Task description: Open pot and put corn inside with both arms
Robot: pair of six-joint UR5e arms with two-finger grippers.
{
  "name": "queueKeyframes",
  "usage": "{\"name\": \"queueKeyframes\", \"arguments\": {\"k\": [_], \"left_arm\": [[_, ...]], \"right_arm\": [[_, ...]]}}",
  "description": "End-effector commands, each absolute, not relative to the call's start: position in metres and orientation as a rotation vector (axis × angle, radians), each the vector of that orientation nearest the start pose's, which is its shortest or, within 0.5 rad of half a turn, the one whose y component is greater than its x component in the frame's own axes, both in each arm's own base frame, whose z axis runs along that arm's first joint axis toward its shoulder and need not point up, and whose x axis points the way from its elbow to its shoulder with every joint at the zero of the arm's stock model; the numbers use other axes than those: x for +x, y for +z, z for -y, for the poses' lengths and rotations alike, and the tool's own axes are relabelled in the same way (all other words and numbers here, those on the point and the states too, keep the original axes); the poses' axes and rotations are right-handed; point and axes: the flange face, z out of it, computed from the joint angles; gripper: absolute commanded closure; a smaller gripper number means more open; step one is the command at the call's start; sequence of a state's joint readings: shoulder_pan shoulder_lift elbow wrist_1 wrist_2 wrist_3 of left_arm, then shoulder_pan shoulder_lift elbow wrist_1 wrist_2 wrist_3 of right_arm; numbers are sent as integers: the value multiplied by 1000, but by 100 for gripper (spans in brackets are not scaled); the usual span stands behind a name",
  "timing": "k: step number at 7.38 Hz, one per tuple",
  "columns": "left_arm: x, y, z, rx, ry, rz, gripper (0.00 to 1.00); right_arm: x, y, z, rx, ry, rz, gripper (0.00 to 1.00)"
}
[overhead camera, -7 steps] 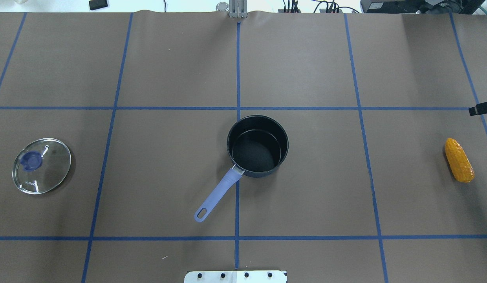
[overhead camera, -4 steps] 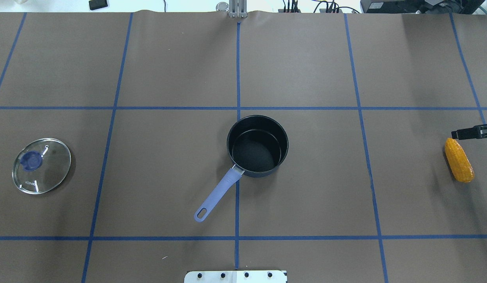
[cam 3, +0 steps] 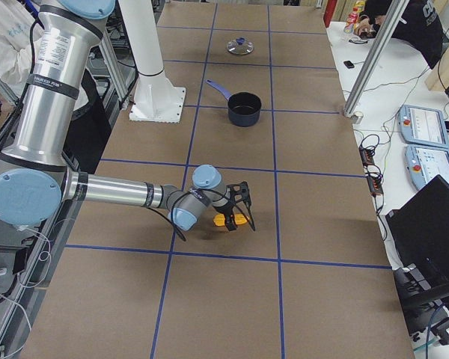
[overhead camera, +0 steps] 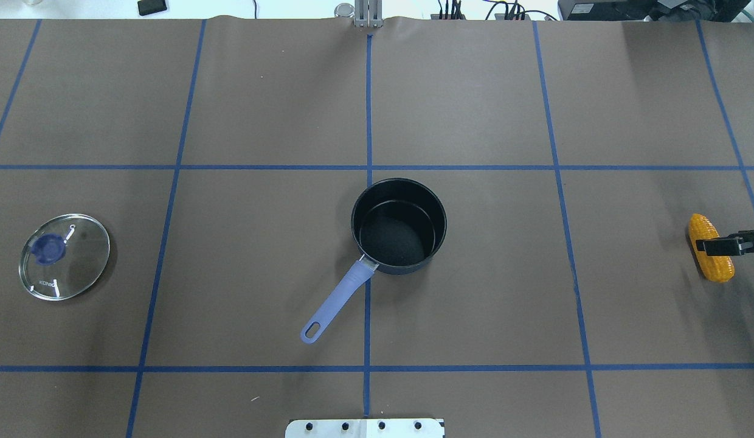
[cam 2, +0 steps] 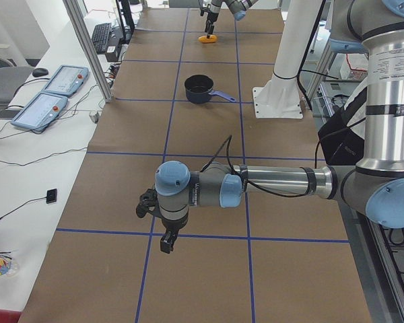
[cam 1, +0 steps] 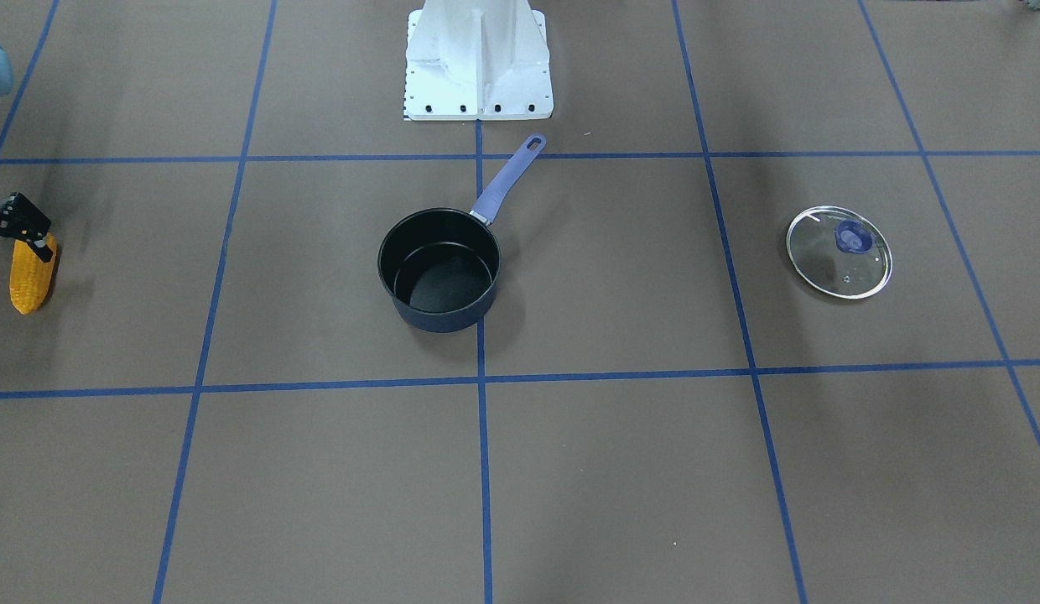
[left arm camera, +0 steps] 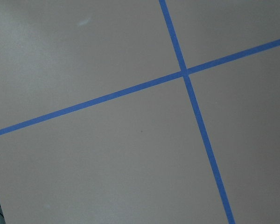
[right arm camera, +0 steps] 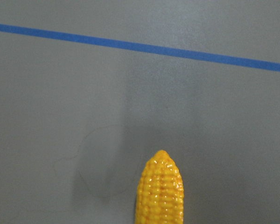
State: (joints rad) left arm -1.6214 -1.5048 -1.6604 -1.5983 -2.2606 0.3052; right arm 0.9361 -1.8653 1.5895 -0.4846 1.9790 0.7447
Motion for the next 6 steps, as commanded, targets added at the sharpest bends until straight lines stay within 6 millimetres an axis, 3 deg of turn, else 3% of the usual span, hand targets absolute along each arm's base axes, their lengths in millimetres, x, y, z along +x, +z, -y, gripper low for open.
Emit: {"name": "queueKeyframes", "arguments": {"k": [1,2,3,4,5,6], "left_arm": [[-94,649,464,172,262,-671,1],[-94,649,463,170,262,-671,1],[-94,650,463,169,261,-671,1],[-94,650,463,169,261,-671,1],[-94,650,463,169,261,-671,1],[-94,649,463,170,262,-670,1]], "right_arm": [[-163,682,361,378,-83,790,18],[-166,683,360,373,-89,789,55],[-169,681,360,374,-96,793,84],[-171,679,362,379,-97,797,100],[-175,673,365,389,-104,806,100],[-183,650,375,416,-116,841,100]]}}
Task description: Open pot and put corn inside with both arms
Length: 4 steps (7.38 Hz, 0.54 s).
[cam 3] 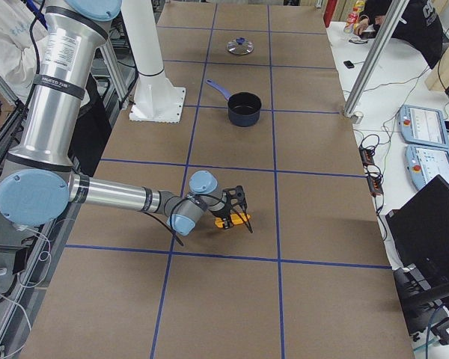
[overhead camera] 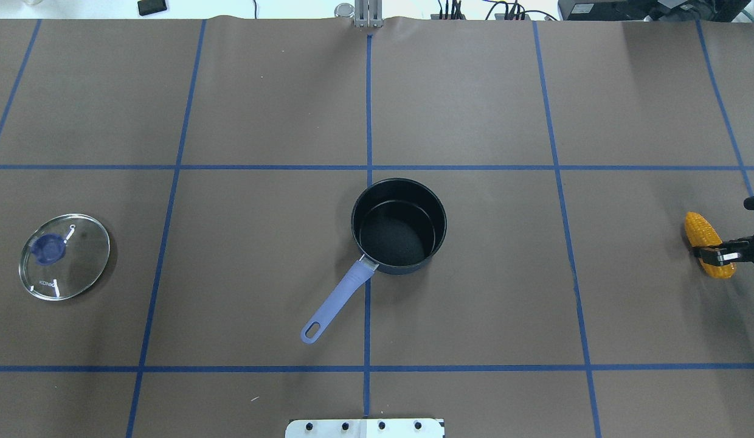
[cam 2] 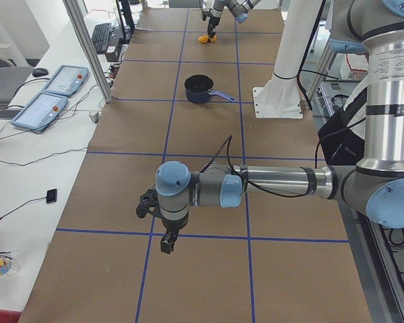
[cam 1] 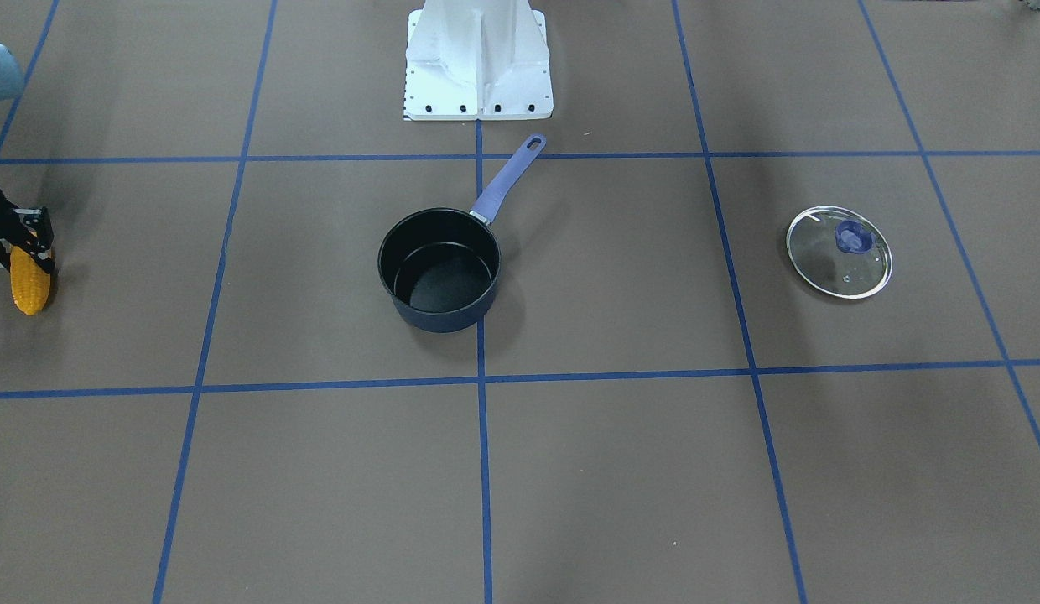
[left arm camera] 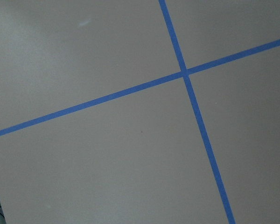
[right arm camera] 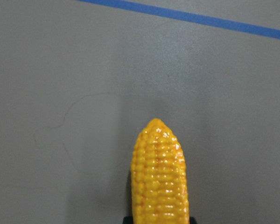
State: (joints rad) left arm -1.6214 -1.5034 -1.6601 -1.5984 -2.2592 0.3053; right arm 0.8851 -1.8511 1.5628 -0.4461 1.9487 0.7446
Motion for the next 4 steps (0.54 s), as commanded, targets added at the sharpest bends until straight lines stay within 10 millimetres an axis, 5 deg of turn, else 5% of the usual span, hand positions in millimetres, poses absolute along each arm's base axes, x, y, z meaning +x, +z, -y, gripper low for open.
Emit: {"name": "queueKeyframes", "arguments": {"k": [1,4], "left_arm": [[-94,650,463,168,261,-668,1],[-93,650,462,170,261,-677,1]], "right_arm": [[-199,622,394,461,-128,878,100],[-270,520,466,525,-92,995,100]]}}
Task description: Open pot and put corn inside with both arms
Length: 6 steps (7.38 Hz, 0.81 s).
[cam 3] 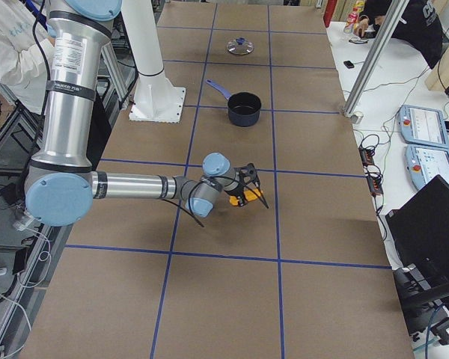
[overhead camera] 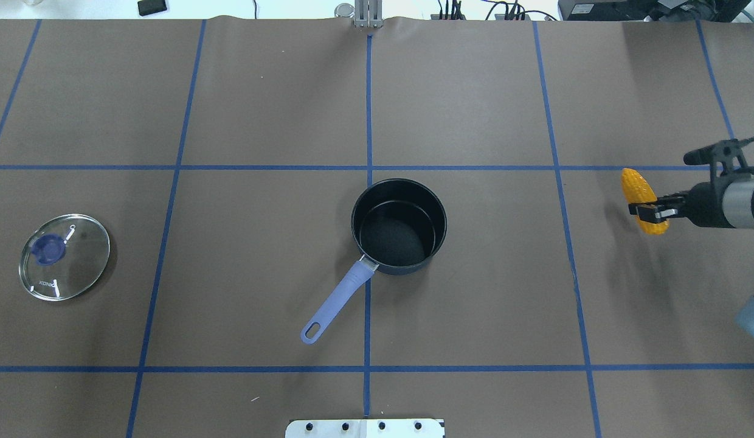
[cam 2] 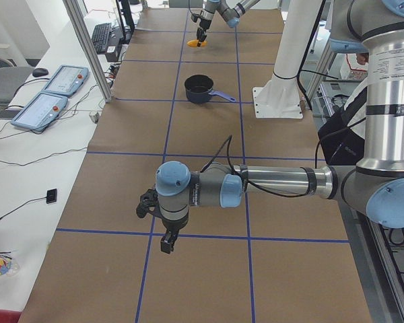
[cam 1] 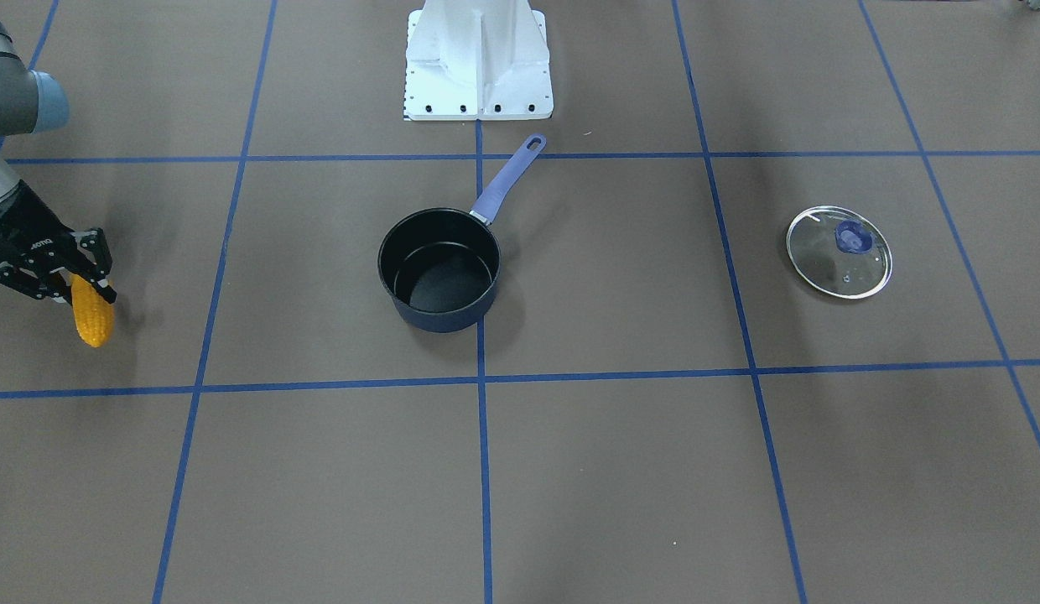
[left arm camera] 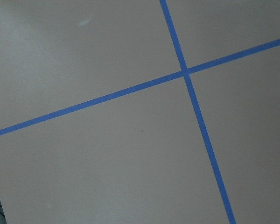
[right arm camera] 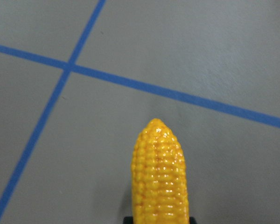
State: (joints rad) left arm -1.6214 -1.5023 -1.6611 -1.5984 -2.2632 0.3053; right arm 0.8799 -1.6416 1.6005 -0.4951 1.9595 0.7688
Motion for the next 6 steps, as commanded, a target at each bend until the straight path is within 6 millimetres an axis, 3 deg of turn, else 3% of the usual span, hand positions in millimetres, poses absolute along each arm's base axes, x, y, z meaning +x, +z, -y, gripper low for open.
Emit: {"name": "queueKeyframes", "arguments": {"k": [1,5,6], "left_arm": [[-93,649,462,171,262,-677,1],[-91,649,463,172,268,-677,1],[-90,650,463,170,269,-678,1]], "right_arm": [[-299,490,474,500,-46,1047,100],[-399,370,482,456,82,1173,100],[-412,324,469,438,127,1196,100]]}}
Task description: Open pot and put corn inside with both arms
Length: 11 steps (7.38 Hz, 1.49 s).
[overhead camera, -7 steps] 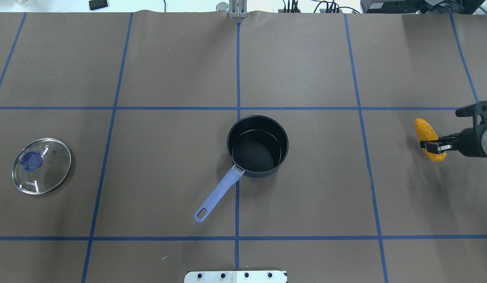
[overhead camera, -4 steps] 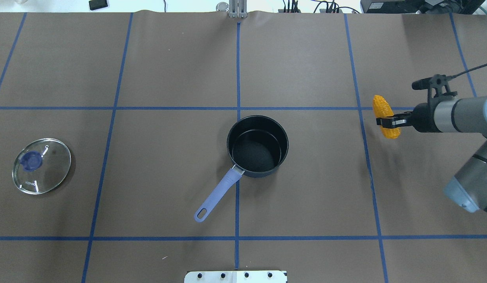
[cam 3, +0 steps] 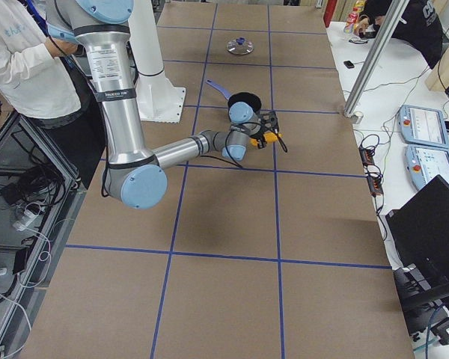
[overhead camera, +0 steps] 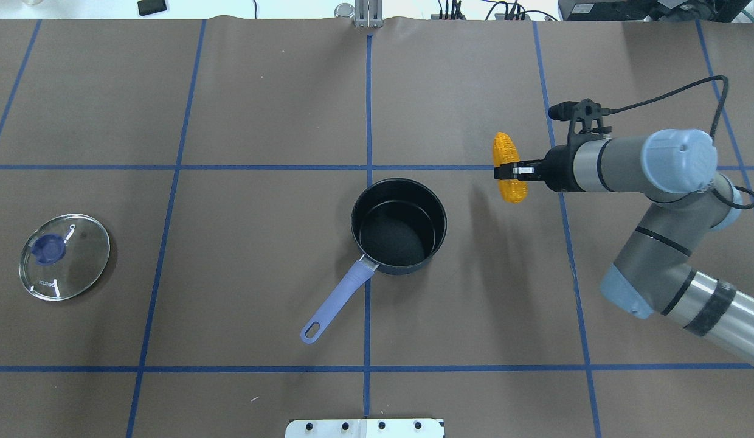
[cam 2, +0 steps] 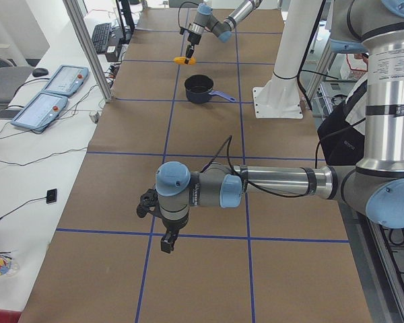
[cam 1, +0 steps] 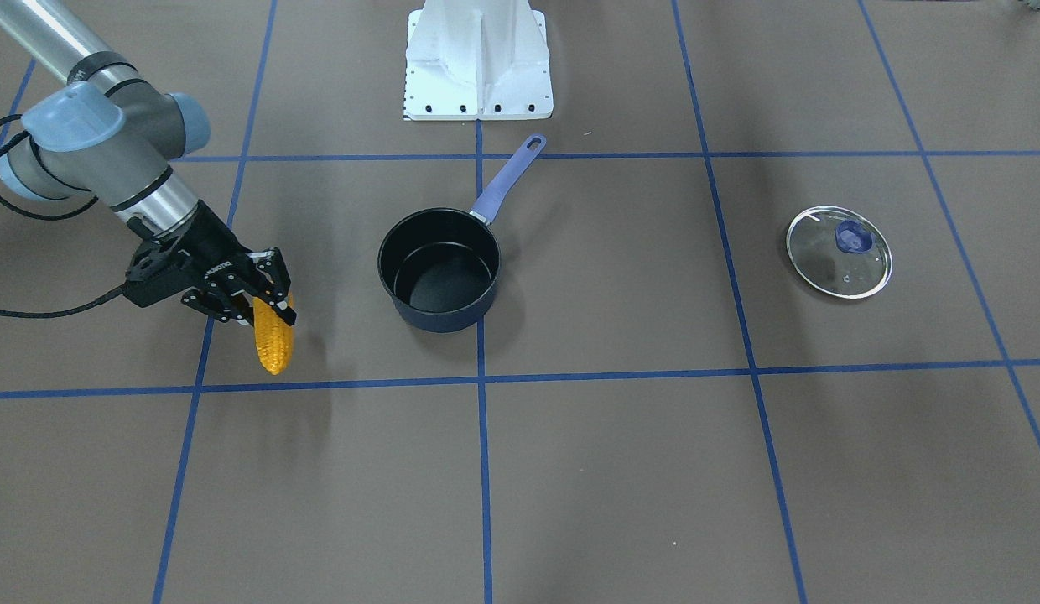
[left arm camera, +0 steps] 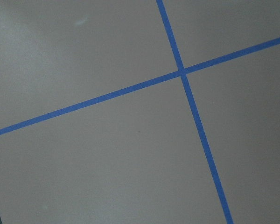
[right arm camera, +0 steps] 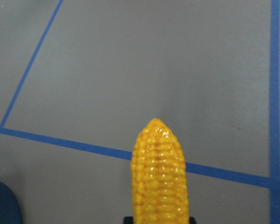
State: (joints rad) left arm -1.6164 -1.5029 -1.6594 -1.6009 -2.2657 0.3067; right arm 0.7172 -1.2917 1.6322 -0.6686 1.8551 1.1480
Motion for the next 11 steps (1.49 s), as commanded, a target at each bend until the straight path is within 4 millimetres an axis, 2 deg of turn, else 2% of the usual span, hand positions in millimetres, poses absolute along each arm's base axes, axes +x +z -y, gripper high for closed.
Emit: {"name": "queueKeyframes", "arguments": {"k": [1,3,5,7,8,9,11], "left_arm": [[-90,650,463,170,269,-678,1],[-90,651,463,167,268,-678,1],[-90,651,463,167,268,-678,1],[-90,652,462,164,267,-679,1],[-90,652,462,164,267,-679,1],[-90,654,460,162,267,-679,1],[-90,658,455,155,268,-680,1]], "right_arm": [[-417,287,453,405,159,1223,100],[-468,245,424,425,200,1246,100],[-510,236,385,477,212,1236,96],[-515,228,383,479,213,1228,61],[-515,228,383,479,213,1228,35],[-516,231,385,475,215,1202,0],[-509,229,391,479,222,1199,0]]}}
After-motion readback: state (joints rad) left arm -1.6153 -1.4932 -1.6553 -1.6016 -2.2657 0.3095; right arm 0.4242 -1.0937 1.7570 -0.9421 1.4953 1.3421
